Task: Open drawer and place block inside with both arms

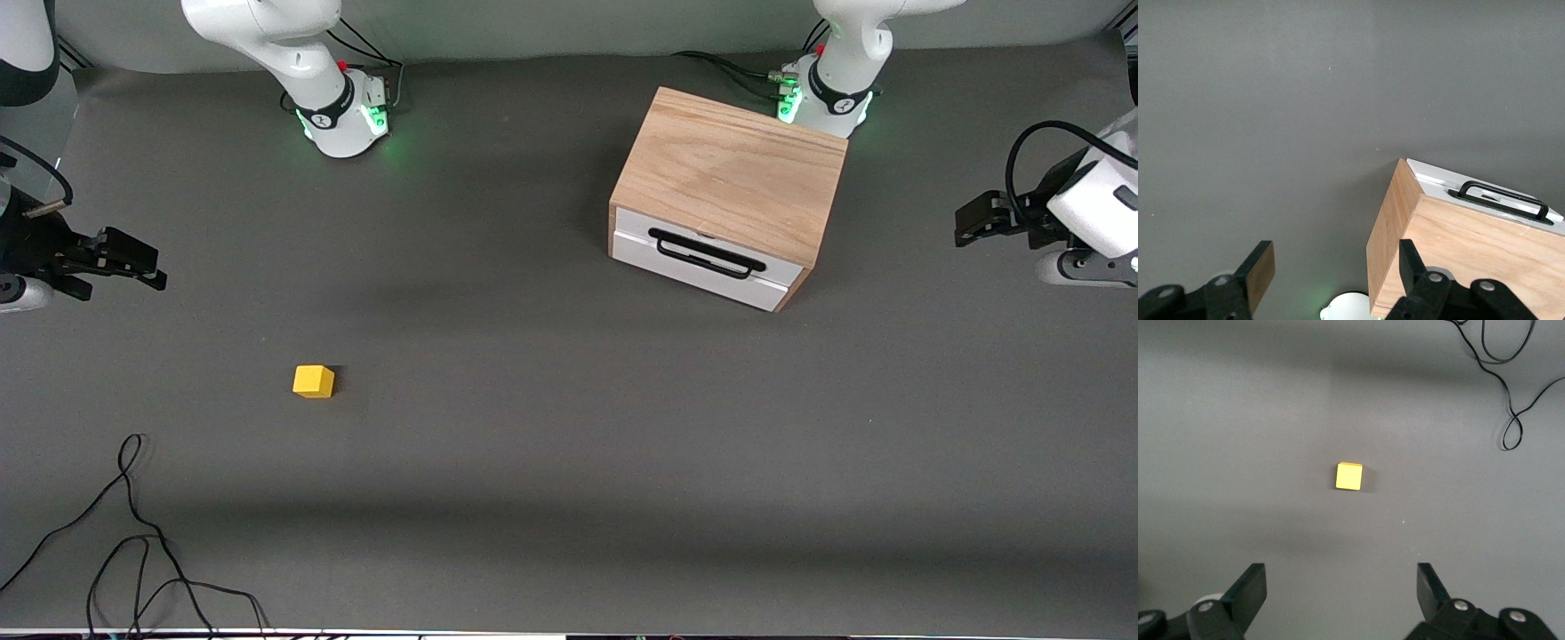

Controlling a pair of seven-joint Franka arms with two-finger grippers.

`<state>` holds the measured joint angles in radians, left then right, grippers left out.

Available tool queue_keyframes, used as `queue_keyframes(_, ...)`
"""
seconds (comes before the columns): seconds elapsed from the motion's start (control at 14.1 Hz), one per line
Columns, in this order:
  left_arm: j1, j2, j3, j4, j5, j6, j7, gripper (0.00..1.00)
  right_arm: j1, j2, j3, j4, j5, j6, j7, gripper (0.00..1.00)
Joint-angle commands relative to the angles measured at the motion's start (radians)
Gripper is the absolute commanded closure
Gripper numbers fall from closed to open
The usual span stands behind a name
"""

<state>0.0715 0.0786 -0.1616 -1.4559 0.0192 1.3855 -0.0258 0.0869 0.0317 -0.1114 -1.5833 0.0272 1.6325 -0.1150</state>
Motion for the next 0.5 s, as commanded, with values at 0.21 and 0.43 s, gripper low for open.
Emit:
queue_keyframes(0.21, -0.010, 0.004, 0.005, 0.022, -0.008, -0.022, 0.001, 0.15, 0.002, 0.019, -0.004, 0.031, 0.017, 0.006, 0.001, 0.00)
queue_keyframes(0.43, -0.009, 0.004, 0.004, 0.022, -0.057, -0.023, -0.084, 0.15, 0.002, 0.019, -0.004, 0.032, 0.010, 0.010, -0.002, 0.00)
